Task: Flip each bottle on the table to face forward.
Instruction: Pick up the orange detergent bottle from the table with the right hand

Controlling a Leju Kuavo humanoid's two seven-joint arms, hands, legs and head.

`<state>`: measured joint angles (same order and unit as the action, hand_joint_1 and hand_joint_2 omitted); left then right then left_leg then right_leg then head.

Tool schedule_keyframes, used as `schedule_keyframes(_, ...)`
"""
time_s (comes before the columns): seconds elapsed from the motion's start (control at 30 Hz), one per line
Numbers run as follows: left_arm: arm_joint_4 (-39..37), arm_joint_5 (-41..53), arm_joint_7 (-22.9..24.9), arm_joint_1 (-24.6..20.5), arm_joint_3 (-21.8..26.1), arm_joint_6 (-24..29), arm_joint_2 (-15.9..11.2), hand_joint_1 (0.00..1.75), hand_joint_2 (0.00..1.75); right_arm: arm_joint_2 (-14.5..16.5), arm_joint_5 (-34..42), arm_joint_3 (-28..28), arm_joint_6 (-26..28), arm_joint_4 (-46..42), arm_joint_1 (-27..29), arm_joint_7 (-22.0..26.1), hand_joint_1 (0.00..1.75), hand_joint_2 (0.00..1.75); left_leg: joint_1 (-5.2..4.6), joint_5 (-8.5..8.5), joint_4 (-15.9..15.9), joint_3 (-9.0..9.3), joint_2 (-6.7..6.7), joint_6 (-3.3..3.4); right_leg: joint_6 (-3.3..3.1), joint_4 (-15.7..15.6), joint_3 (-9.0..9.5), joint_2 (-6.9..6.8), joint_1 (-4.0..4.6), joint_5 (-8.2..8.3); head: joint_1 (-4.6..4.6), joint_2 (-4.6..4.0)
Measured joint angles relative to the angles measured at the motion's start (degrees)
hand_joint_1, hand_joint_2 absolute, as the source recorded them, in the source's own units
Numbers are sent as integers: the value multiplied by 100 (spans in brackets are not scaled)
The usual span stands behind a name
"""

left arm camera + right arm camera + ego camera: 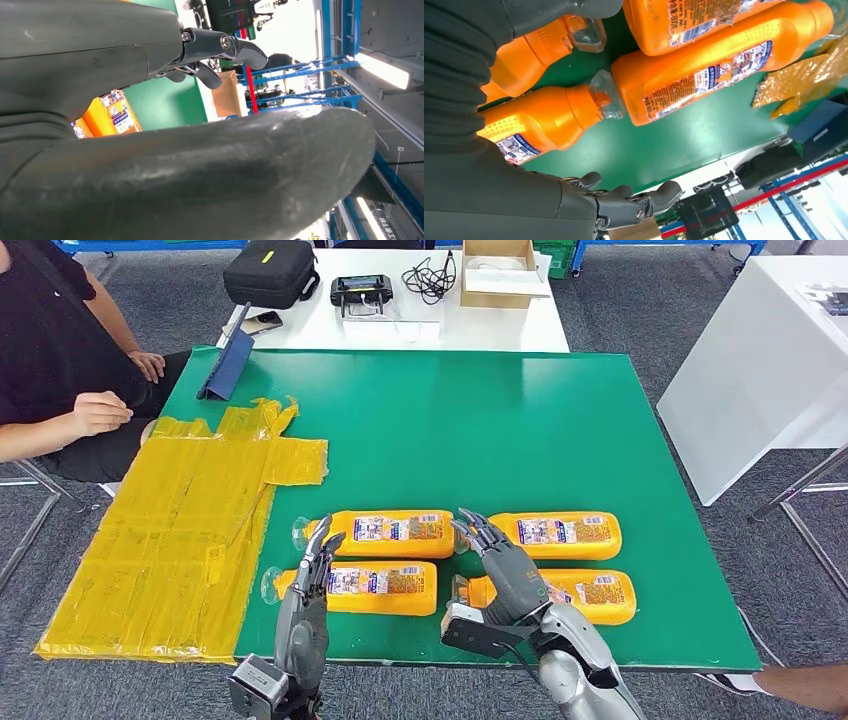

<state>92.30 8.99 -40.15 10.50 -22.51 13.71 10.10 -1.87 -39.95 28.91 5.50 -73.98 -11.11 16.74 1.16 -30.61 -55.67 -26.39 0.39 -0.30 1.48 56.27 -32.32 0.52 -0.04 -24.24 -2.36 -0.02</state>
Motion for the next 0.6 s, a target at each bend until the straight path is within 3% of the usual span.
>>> schedule_keyframes(0.27, -50, 15, 0, -33, 4, -28, 0, 0, 0, 119, 98, 438, -535, 496, -456, 15, 0, 175, 1, 1, 1, 0, 1, 0, 0, 1, 0, 0, 1, 0, 0, 0)
schedule_keyframes(0.6, -94, 21, 0, -58, 9, -42, 0, 0, 0, 389, 103, 861, -625, 969, -748, 9, 0, 175, 0, 2, 0, 1, -1, -2, 0, 2, 0, 0, 0, 0, 0, 0)
